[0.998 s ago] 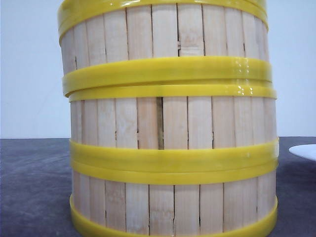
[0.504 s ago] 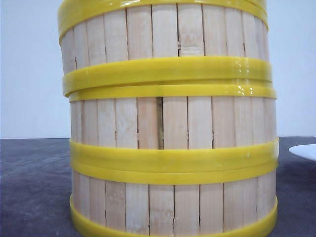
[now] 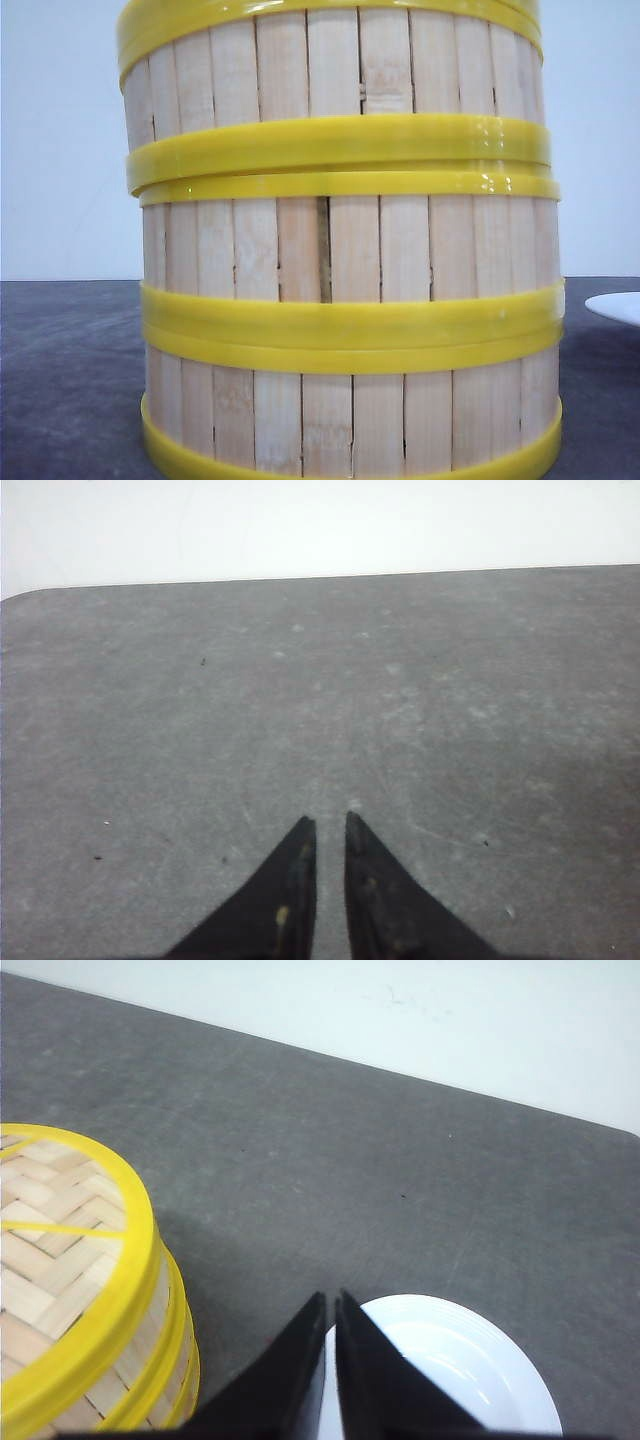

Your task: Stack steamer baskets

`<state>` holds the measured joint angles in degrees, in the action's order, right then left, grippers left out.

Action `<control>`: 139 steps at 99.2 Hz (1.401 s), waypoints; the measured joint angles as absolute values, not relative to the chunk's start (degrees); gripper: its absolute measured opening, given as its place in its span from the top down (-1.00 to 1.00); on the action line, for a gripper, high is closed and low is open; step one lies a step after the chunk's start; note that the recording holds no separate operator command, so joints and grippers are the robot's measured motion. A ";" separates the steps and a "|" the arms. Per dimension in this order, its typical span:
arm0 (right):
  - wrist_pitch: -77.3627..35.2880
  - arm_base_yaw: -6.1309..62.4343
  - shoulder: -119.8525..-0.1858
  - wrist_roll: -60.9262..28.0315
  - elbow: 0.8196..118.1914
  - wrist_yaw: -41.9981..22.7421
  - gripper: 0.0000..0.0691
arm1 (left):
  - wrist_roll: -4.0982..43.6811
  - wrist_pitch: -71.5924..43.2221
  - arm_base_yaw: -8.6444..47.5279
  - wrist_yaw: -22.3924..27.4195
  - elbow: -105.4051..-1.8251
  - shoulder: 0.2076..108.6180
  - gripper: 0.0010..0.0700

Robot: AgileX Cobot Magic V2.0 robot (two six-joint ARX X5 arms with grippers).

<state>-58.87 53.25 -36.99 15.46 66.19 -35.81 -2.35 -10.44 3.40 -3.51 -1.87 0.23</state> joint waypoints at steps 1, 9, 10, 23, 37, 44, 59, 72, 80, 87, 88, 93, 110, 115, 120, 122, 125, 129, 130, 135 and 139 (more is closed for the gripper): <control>-58.87 53.25 -36.99 15.46 66.19 -35.81 0.97 | -2.33 -10.44 3.38 -3.51 -1.87 0.23 0.95; -58.87 53.25 -36.99 15.46 66.19 -35.81 0.97 | -2.35 -10.44 3.40 -3.51 -1.87 0.23 0.95; -58.87 53.25 -36.99 15.46 66.19 -35.81 0.97 | -2.35 -10.44 3.40 -3.49 -1.87 0.23 0.95; -58.87 53.25 -36.99 15.46 66.19 -35.81 0.97 | -2.35 -10.44 3.40 -3.51 -1.87 0.23 0.95; -58.87 53.25 -36.99 15.46 66.19 -35.81 0.97 | -2.35 -10.44 3.38 -3.51 -1.87 0.23 0.95; -58.87 53.25 -36.99 15.46 66.19 -35.81 0.97 | -2.35 -10.44 3.38 -3.51 -1.87 0.23 0.95; -58.87 53.25 -36.99 15.46 66.19 -35.81 0.97 | -2.35 -10.44 3.38 -3.51 -1.87 0.23 0.95; -58.87 53.25 -36.99 15.42 66.19 -35.86 0.97 | -2.35 -10.44 3.40 -3.51 -1.87 0.23 0.95; -58.85 53.15 -36.99 14.48 66.19 -37.36 0.97 | -2.33 -10.44 3.38 -3.51 -1.87 0.23 0.95; -57.93 51.96 -36.99 13.08 66.19 -38.26 0.97 | -2.35 -10.44 3.40 -3.51 -1.87 0.23 0.95; -57.71 51.70 -36.99 12.82 66.19 -38.33 0.97 | -2.33 -10.44 3.38 -3.51 -1.87 0.23 0.95; -55.86 49.93 -36.99 11.33 66.19 -38.33 0.97 | -2.35 -10.44 3.38 -3.51 -1.87 0.23 0.95; -47.44 38.02 -36.97 4.29 65.65 -31.11 0.97 | -2.35 -10.44 3.38 -3.51 -1.87 0.23 0.95; -45.01 32.69 -36.77 2.15 64.62 -26.79 0.97 | -2.33 -10.44 3.40 -3.51 -1.87 0.23 0.95; -42.94 26.83 -36.38 0.36 63.07 -21.87 0.97 | -2.35 -10.44 3.40 -3.51 -1.87 0.23 0.95; -42.04 24.38 -36.16 -0.19 62.30 -19.68 0.97 | -2.33 -10.44 3.38 -3.51 -1.87 0.23 0.95; -40.56 20.67 -35.64 -0.89 60.95 -16.40 0.97 | -2.35 -10.44 3.38 -3.51 -1.87 0.23 0.95; -38.22 15.88 -34.81 -1.56 58.76 -11.92 0.97 | -2.33 -10.44 3.40 -3.51 -1.87 0.23 0.95; -37.60 14.70 -34.57 -1.69 58.17 -10.85 0.97 | -2.33 -10.44 3.40 -3.51 -1.87 0.23 0.95; -34.57 9.21 -33.21 -2.04 54.70 -5.82 0.97 | -2.33 -10.44 3.38 -3.51 -1.87 0.23 0.95; -32.21 5.37 -31.83 -2.24 51.57 -2.59 0.97 | -2.33 -10.44 3.40 -3.49 -1.87 0.23 0.95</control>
